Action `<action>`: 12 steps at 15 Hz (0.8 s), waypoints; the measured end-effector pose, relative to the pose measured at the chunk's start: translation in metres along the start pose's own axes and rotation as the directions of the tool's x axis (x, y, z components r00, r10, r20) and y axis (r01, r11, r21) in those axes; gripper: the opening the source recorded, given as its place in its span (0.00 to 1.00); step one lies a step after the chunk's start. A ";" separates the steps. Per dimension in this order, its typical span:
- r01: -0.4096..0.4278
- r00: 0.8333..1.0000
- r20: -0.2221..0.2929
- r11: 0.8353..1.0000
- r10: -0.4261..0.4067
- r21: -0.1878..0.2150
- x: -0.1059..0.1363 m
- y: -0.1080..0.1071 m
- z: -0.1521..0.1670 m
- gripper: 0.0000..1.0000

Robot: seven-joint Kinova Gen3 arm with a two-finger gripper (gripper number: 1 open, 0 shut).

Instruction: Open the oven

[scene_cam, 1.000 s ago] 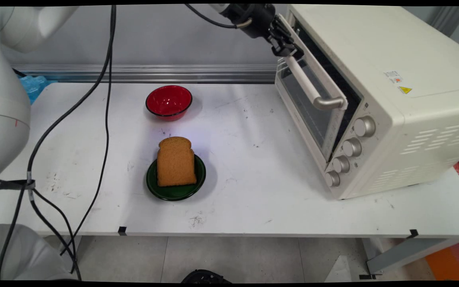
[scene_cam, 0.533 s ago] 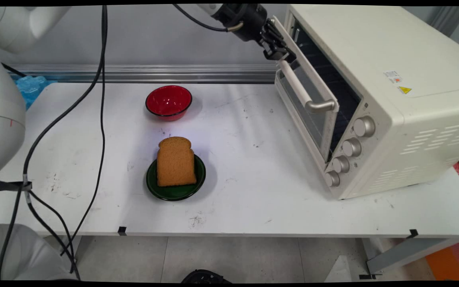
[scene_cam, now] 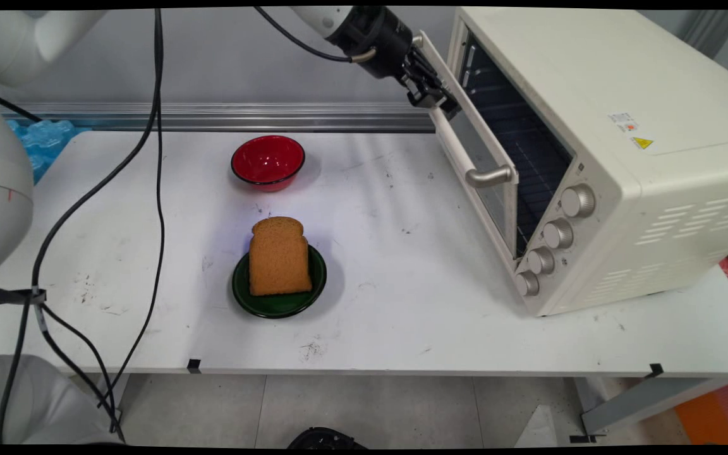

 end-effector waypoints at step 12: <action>0.072 0.997 0.012 0.997 -0.072 0.027 -0.021 0.001 0.020 0.00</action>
